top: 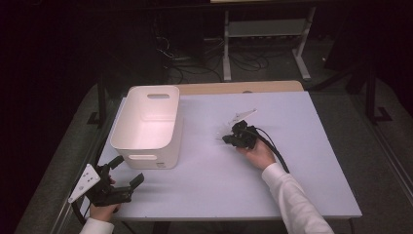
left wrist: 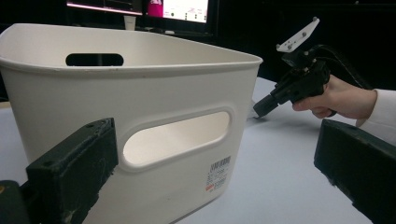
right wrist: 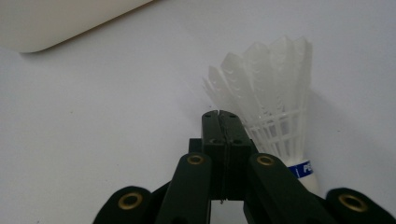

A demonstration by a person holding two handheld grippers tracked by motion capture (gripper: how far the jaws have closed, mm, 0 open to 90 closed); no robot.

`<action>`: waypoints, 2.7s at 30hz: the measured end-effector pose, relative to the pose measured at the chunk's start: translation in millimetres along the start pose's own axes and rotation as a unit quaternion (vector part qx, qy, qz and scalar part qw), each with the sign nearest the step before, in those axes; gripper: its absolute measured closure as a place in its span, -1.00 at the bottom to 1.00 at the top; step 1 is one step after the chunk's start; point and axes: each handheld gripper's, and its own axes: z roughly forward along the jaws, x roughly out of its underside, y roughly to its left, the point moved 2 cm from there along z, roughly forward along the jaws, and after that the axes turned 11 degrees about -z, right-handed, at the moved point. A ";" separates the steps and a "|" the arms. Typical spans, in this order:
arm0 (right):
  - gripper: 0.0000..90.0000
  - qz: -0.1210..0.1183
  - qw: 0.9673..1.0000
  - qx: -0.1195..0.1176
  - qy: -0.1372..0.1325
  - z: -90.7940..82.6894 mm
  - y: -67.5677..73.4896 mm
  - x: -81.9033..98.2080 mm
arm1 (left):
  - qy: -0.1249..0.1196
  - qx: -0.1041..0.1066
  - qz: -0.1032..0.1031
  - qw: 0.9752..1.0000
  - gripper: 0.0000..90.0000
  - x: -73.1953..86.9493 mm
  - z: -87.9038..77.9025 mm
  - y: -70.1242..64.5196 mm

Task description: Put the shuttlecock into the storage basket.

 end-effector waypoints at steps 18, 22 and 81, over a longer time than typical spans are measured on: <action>0.96 0.024 1.000 0.011 -0.016 -9.6 -11.8 0.4 | 0.001 0.000 0.001 1.000 -1.00 0.0 -0.1 -0.1; 0.93 0.022 0.999 0.012 -0.025 -17.5 -12.3 -0.4 | 0.000 0.000 -0.001 1.000 -1.00 0.0 -0.3 -0.1; -1.00 0.002 0.998 -0.038 0.050 -14.7 -62.1 7.9 | 0.002 -0.005 -0.003 1.000 -1.00 0.9 1.0 0.7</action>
